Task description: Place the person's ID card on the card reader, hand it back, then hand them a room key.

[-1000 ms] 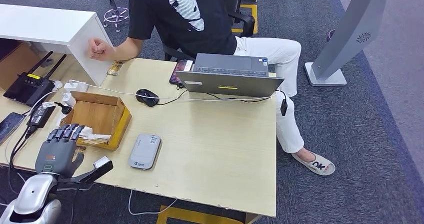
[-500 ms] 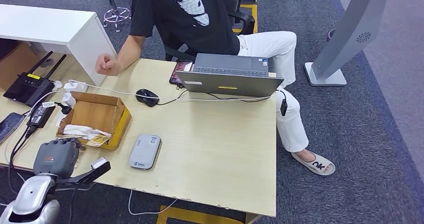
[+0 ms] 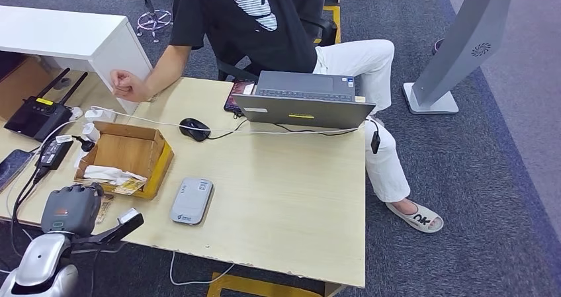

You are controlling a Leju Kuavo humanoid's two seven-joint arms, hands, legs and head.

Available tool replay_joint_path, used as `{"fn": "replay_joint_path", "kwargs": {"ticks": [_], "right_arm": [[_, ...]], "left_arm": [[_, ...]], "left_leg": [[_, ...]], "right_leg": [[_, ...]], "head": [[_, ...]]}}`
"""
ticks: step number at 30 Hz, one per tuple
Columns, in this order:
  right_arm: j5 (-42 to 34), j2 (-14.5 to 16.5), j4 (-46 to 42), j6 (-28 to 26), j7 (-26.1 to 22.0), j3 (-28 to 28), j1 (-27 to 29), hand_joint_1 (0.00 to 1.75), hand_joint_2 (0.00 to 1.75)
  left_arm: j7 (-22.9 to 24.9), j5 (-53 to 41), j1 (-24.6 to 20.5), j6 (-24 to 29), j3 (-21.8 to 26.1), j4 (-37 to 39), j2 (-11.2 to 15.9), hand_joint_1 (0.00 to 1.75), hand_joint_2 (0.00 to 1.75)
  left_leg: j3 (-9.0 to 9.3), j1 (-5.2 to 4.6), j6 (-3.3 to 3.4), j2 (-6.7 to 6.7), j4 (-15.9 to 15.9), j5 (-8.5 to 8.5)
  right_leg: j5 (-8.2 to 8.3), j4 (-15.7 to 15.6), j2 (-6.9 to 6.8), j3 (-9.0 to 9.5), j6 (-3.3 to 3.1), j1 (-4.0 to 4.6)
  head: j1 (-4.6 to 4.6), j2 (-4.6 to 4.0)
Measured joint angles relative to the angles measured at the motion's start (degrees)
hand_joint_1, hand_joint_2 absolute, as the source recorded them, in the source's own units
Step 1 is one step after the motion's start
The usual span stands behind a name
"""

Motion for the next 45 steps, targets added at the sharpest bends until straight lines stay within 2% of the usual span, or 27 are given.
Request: {"fn": "replay_joint_path", "kwargs": {"ticks": [6,7,8,10,11,12,22,41,45], "right_arm": [[0.2,0.0,0.0,0.0,0.1,0.0,0.0,0.00,1.75],[0.3,0.0,0.0,0.0,0.1,0.0,0.0,0.00,1.75],[0.3,0.0,0.0,0.0,0.1,0.0,0.0,0.00,1.75],[0.4,0.0,0.0,0.0,0.0,0.0,0.0,0.00,1.75],[0.3,0.0,0.0,0.0,0.0,0.0,0.0,0.00,1.75],[0.3,0.0,0.0,0.0,0.0,0.0,0.0,0.00,1.75],[0.0,0.0,0.0,0.0,-0.1,0.0,0.0,0.00,1.75],[0.5,0.0,0.0,0.5,-0.2,0.0,0.0,0.00,1.75],[1.4,0.0,0.0,0.9,-0.2,0.0,0.0,0.00,1.75]], "left_arm": [[-0.6,0.2,-0.1,0.6,0.9,0.9,-0.3,1.52,1.75],[-0.9,0.4,-0.1,0.8,1.0,1.0,-0.5,1.43,1.75],[-1.3,0.8,-0.1,1.1,1.1,1.0,-0.6,1.19,1.75],[-2.3,1.9,0.0,1.5,1.4,0.9,-0.9,0.44,1.75],[-2.6,2.4,0.1,1.6,1.5,0.6,-1.1,0.14,1.75],[-2.8,2.9,0.3,1.6,1.6,0.1,-1.3,0.00,1.75],[-3.5,4.7,1.6,1.6,1.7,-6.2,-2.8,0.00,1.75],[-4.0,4.0,1.8,1.4,1.8,-6.4,-3.2,0.00,1.75],[-3.4,1.8,1.1,3.6,1.8,-5.1,-3.3,0.00,1.75]], "left_leg": [[0.00,0.00,0.00,0.00,0.0,0.00],[0.00,0.00,0.00,0.00,0.0,0.00],[0.00,0.00,0.00,0.00,0.0,0.00],[0.00,0.00,0.00,0.00,0.0,0.00],[0.00,0.00,0.00,0.00,0.0,0.00],[0.00,0.00,0.00,0.00,0.0,0.00],[0.00,0.00,0.00,-0.01,0.0,0.00],[0.00,0.00,0.00,-0.01,0.0,0.00],[0.00,0.00,0.00,-0.01,0.0,0.00]], "right_leg": [[0.00,0.0,0.00,0.00,0.00,0.00],[0.00,0.0,0.00,0.00,0.00,0.00],[0.00,0.0,0.00,0.00,0.00,0.00],[0.00,0.0,0.00,0.00,0.00,0.00],[0.00,0.0,0.00,0.00,0.00,0.00],[0.00,0.0,0.00,0.00,0.00,0.00],[0.00,0.0,-0.01,0.01,0.00,0.00],[0.00,0.0,-0.01,0.01,0.00,0.00],[0.00,0.0,-0.01,0.00,0.00,0.00]], "head": [[0.01,0.00],[0.01,0.00],[0.01,0.00],[0.01,0.00],[0.01,0.00],[0.01,0.00],[0.00,0.00],[0.01,0.00],[0.00,0.00]]}}
